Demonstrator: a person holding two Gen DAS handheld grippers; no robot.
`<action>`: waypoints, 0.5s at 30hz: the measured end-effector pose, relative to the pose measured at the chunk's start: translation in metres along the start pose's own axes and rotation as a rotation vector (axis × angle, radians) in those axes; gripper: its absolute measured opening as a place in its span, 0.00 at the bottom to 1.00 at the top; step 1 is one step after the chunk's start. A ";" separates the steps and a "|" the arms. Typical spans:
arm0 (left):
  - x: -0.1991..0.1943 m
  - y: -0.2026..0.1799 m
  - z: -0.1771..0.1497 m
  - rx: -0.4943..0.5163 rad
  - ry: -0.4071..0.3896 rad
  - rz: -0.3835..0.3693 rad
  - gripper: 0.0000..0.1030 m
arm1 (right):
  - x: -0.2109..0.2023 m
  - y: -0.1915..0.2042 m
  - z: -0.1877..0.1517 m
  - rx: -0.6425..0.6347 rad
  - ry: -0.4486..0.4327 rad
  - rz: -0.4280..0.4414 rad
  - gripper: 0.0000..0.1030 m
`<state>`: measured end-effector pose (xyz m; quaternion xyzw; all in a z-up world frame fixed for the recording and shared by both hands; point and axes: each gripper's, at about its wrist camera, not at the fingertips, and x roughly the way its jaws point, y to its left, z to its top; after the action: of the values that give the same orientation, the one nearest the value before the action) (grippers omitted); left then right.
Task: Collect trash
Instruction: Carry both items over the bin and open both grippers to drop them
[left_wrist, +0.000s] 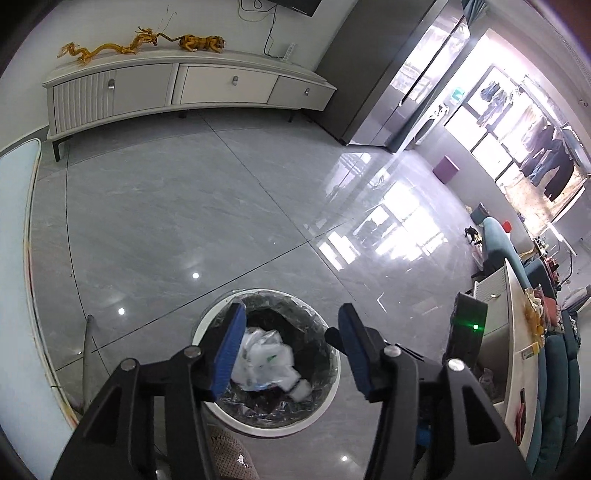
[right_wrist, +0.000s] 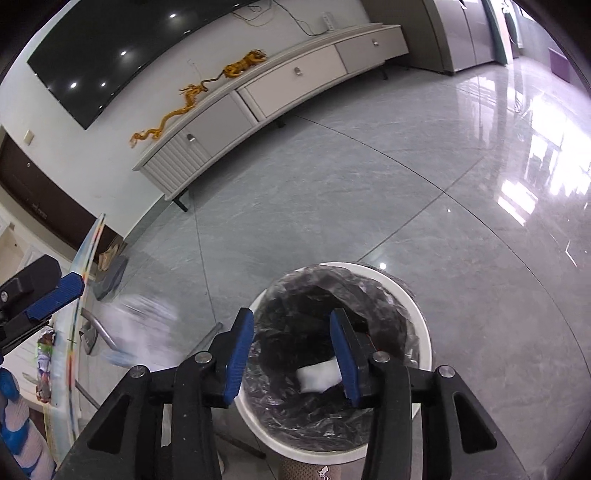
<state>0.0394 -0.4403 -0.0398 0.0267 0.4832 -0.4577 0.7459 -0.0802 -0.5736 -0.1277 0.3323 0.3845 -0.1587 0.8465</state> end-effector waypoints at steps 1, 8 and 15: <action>0.003 -0.002 0.000 0.001 0.006 -0.004 0.49 | -0.001 -0.003 -0.001 0.008 0.000 -0.004 0.39; -0.025 0.000 -0.008 0.039 -0.043 0.071 0.49 | -0.018 -0.012 -0.002 0.021 -0.023 -0.023 0.40; -0.085 0.008 -0.018 0.067 -0.208 0.308 0.52 | -0.048 0.011 0.002 -0.027 -0.092 -0.028 0.41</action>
<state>0.0232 -0.3713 0.0102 0.0779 0.3783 -0.3544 0.8516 -0.1050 -0.5666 -0.0856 0.3078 0.3519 -0.1805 0.8653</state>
